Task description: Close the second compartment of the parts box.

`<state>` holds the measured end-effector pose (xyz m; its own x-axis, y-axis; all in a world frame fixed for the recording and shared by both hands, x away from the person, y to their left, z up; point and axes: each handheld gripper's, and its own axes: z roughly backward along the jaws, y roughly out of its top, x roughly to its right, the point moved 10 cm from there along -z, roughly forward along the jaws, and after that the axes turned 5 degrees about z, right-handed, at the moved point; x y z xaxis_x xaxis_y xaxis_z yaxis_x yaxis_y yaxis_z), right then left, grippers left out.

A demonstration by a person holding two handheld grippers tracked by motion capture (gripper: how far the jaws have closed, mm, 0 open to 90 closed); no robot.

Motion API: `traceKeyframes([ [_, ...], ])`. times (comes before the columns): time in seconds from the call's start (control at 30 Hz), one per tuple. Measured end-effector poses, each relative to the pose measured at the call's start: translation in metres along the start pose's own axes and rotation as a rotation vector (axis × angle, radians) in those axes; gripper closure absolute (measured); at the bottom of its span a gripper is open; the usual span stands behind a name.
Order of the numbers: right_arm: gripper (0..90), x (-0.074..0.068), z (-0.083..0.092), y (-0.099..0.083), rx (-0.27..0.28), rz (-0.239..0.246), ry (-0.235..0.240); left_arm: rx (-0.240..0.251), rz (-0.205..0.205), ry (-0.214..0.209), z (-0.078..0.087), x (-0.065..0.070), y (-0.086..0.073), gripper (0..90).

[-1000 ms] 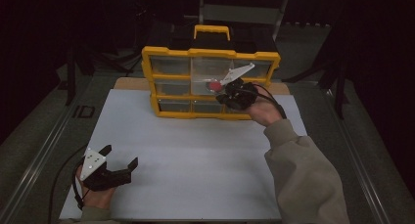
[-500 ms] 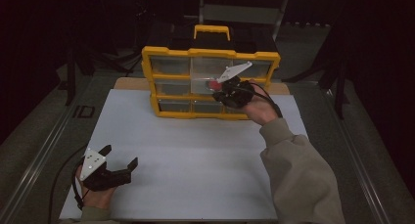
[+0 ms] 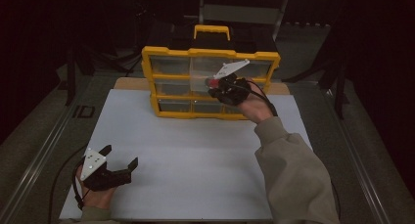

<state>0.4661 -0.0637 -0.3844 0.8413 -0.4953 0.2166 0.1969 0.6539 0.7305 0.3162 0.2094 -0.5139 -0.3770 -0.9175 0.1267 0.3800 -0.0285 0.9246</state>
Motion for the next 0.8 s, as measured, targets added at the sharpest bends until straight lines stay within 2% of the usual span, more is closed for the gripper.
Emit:
traceKeyframes([
  [0.17,90.0,0.0,-0.001,0.005,0.009,0.012,-0.005,-0.001,0.001,0.003,0.0,0.0,0.0,0.0],
  [0.23,90.0,0.002,-0.001,0.004,0.005,0.012,-0.026,-0.003,0.002,0.003,0.0,0.0,0.0,0.0],
  [0.43,90.0,0.016,-0.002,0.001,0.013,-0.045,-0.052,-0.003,0.001,0.005,0.0,-0.001,0.0,0.0],
  [0.8,90.0,0.024,-0.01,-0.002,0.016,-0.075,-0.086,0.001,0.001,0.002,0.0,-0.001,0.0,0.0],
])
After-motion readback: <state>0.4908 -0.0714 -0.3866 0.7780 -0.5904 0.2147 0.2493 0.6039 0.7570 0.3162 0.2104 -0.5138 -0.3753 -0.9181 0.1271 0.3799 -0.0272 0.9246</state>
